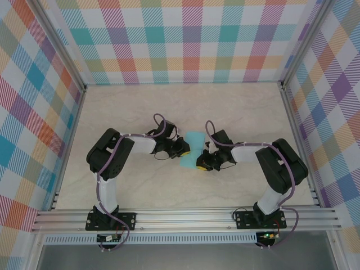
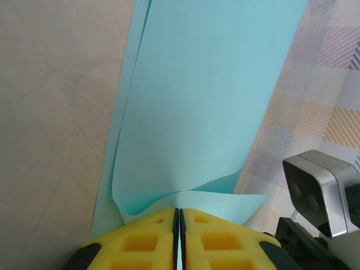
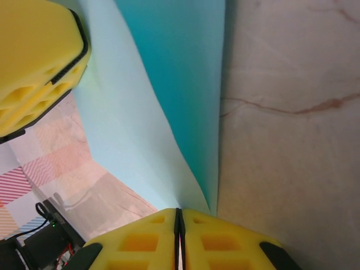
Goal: Fold a paper plane with a square sheet of paper (pick it up from the middle)
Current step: Fold the triangle a second time at the center of the table.
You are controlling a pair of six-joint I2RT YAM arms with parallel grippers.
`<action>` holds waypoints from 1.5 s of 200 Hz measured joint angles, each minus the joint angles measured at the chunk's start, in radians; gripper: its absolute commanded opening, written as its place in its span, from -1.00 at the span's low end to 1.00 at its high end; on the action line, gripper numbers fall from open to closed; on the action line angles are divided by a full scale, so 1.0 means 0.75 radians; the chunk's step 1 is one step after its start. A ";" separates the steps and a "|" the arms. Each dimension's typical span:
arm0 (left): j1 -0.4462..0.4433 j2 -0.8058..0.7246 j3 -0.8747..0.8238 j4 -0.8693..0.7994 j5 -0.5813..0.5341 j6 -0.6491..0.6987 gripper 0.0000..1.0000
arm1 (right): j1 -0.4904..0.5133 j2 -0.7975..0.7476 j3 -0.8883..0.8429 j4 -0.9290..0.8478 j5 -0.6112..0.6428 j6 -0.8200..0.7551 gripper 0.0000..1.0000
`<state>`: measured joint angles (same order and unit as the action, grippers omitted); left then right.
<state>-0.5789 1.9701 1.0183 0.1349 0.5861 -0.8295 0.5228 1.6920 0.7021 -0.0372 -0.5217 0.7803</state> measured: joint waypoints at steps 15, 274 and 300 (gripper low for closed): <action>0.000 0.000 0.000 0.000 -0.001 0.002 -0.76 | -0.008 -0.001 -0.019 0.036 -0.020 0.014 -0.79; -0.001 0.000 0.002 -0.003 -0.003 0.010 -0.76 | -0.016 0.084 0.126 -0.049 0.030 -0.004 -0.75; -0.002 0.000 0.002 -0.004 -0.004 0.010 -0.76 | -0.016 0.067 0.120 -0.048 0.039 -0.005 -0.72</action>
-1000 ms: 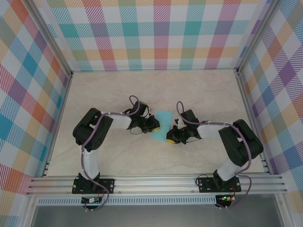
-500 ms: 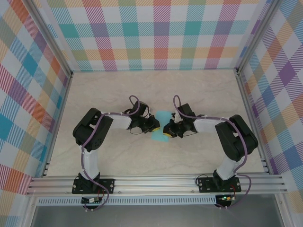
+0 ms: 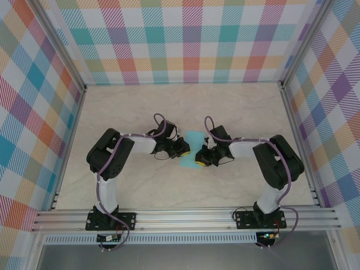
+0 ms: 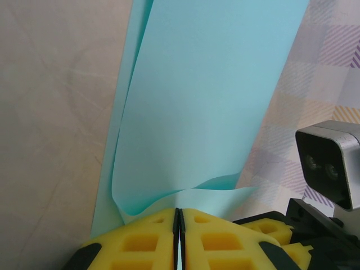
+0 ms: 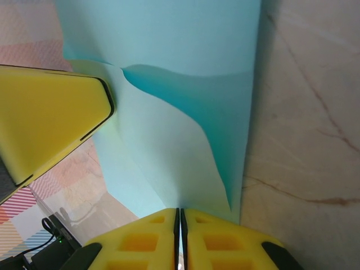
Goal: Fold a paper plane with a square sheet of paper (pick it up from the middle)
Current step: Fold the triangle a second time at the center of the table.
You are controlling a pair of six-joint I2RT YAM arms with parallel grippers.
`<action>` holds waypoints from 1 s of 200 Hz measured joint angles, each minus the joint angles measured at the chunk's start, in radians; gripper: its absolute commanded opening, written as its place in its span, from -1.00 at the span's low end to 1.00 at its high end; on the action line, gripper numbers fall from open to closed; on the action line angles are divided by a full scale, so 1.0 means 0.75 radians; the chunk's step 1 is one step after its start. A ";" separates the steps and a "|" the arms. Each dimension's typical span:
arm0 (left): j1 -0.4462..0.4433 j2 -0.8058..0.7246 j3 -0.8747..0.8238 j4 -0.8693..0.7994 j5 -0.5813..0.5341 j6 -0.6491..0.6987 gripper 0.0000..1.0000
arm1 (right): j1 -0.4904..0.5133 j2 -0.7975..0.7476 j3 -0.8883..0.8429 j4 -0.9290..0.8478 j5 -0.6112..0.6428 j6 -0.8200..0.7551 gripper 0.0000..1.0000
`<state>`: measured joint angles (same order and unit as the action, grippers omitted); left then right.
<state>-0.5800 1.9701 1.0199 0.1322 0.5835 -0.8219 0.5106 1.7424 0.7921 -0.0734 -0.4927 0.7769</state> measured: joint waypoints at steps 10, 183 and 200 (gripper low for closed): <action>-0.001 0.000 0.001 -0.001 0.000 0.000 -0.76 | 0.000 -0.021 0.000 -0.024 0.013 -0.001 -0.71; -0.003 0.007 0.038 -0.042 0.000 0.015 -0.61 | 0.025 0.022 0.003 0.025 -0.017 -0.001 -0.73; -0.008 0.007 0.051 -0.059 0.000 0.024 -0.54 | 0.018 0.022 -0.021 0.073 -0.050 0.010 -0.77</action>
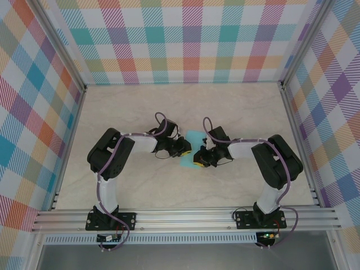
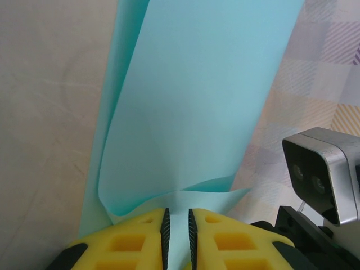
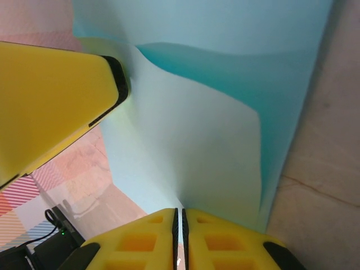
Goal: Fold a paper plane with a square sheet of paper (pick it up from the middle)
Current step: Fold the triangle a second time at the center of the table.
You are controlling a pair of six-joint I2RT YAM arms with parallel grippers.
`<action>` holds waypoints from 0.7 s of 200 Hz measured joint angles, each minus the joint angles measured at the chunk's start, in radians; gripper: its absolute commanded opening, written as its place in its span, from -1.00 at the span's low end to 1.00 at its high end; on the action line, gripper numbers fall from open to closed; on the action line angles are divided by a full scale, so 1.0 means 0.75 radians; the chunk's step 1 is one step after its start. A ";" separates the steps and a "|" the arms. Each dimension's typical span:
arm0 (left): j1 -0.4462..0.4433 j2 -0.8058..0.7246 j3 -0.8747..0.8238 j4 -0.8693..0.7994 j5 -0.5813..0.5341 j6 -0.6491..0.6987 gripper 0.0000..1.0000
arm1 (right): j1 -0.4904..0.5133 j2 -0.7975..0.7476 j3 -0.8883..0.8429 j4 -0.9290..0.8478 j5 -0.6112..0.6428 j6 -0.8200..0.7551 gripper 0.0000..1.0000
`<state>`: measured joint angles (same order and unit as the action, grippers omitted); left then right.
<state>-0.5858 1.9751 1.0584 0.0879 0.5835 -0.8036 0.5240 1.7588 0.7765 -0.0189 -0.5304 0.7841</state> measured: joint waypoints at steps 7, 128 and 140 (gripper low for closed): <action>-0.001 -0.003 0.003 -0.008 -0.001 0.006 -0.54 | -0.002 0.000 -0.008 0.015 -0.010 0.008 -0.78; -0.077 -0.095 -0.041 -0.008 0.000 -0.006 -0.69 | -0.007 0.002 -0.020 0.040 -0.019 0.032 -0.90; -0.083 -0.092 -0.046 0.006 0.001 -0.014 -0.69 | -0.007 0.002 -0.019 0.040 -0.019 0.032 -0.90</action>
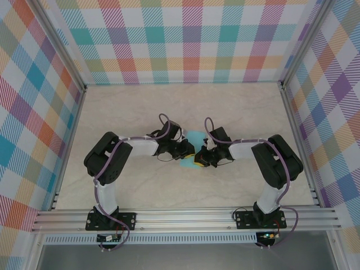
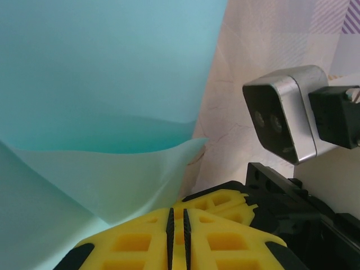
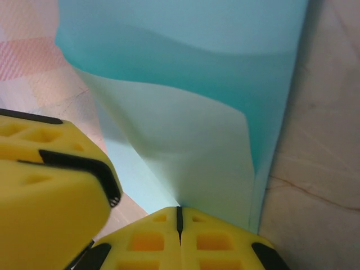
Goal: Fold a paper plane with a square sheet of paper (pick it up from the middle)
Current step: Fold the triangle a second time at the center of the table.
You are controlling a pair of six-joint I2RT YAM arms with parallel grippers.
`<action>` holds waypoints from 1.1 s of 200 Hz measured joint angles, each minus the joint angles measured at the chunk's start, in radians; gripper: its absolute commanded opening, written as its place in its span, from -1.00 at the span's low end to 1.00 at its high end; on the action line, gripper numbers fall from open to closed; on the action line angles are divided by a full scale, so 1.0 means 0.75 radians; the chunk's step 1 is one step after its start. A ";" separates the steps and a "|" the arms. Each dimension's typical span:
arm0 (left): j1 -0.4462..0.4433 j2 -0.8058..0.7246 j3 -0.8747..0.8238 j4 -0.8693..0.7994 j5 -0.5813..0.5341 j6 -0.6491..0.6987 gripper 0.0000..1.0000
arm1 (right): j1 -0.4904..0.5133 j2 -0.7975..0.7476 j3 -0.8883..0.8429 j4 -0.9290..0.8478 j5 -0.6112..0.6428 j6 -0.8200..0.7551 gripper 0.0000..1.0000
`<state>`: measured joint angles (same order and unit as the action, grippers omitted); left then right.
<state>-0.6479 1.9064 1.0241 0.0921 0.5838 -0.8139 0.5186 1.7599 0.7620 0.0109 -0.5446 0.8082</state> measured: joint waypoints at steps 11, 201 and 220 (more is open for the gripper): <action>-0.001 0.007 -0.001 0.015 -0.001 -0.002 -0.70 | 0.000 0.000 0.000 0.000 0.000 0.000 -0.91; 0.015 0.086 0.095 -0.124 -0.148 0.055 -0.75 | 0.000 0.001 0.000 -0.005 0.007 -0.007 -0.98; 0.024 0.091 0.105 -0.131 -0.153 0.060 -0.75 | 0.000 0.001 0.000 -0.005 0.007 -0.011 -0.98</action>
<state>-0.6296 1.9747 1.1030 -0.0059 0.4694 -0.7692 0.5186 1.7607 0.7620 0.0071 -0.5396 0.8001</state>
